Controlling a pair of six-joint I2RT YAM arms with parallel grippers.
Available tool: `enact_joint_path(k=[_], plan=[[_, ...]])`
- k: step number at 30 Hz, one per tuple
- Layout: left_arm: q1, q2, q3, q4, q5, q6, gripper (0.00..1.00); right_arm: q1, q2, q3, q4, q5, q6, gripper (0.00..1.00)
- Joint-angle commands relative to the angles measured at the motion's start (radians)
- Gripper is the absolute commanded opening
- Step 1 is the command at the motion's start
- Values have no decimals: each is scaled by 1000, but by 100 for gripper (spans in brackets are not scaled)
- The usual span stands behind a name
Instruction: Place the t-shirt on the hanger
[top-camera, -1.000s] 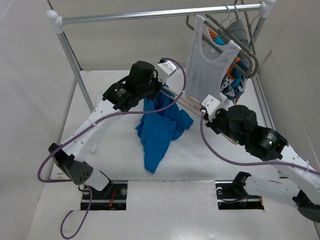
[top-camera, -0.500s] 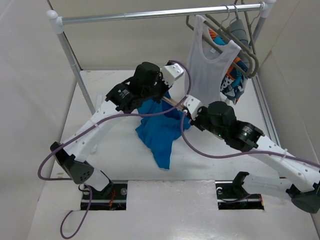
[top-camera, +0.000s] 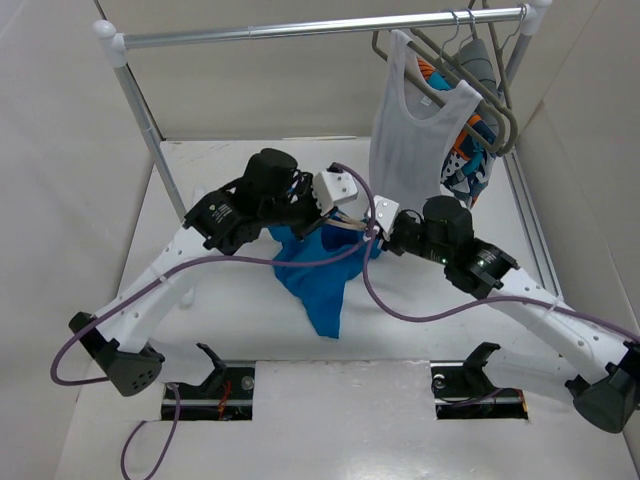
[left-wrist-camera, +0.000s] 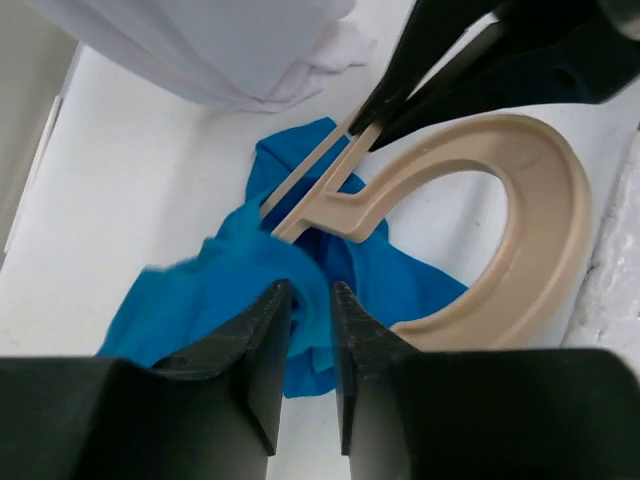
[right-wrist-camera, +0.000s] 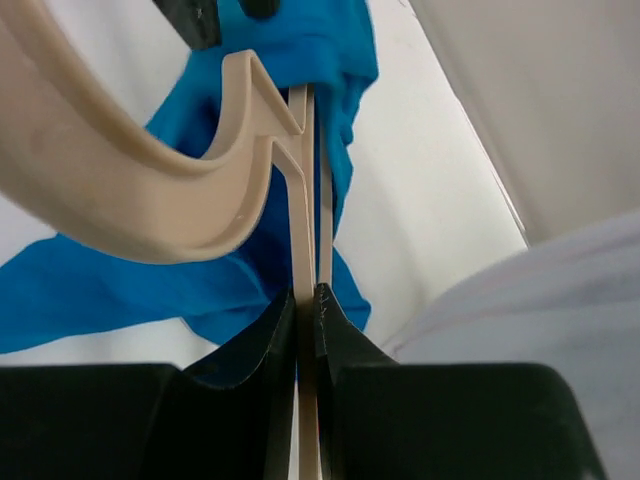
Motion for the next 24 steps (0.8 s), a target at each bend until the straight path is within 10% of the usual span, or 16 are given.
enact_joint_path(k=[1,4,12,17,24], plan=[[-6,-35,-47,-14,115,46,22,-35,10,-24,214,-185,-30,0],[21,-63,-86,-5,103,46,51,-44,29,-67,247,-269,-42,0],[83,-300,-187,54,-4,239,81,-75,29,-129,257,-328,-53,0],[83,-343,-311,-32,8,350,86,-75,53,-111,267,-358,-53,0],[83,-330,-529,284,-145,327,89,-53,63,-92,267,-394,-62,0]])
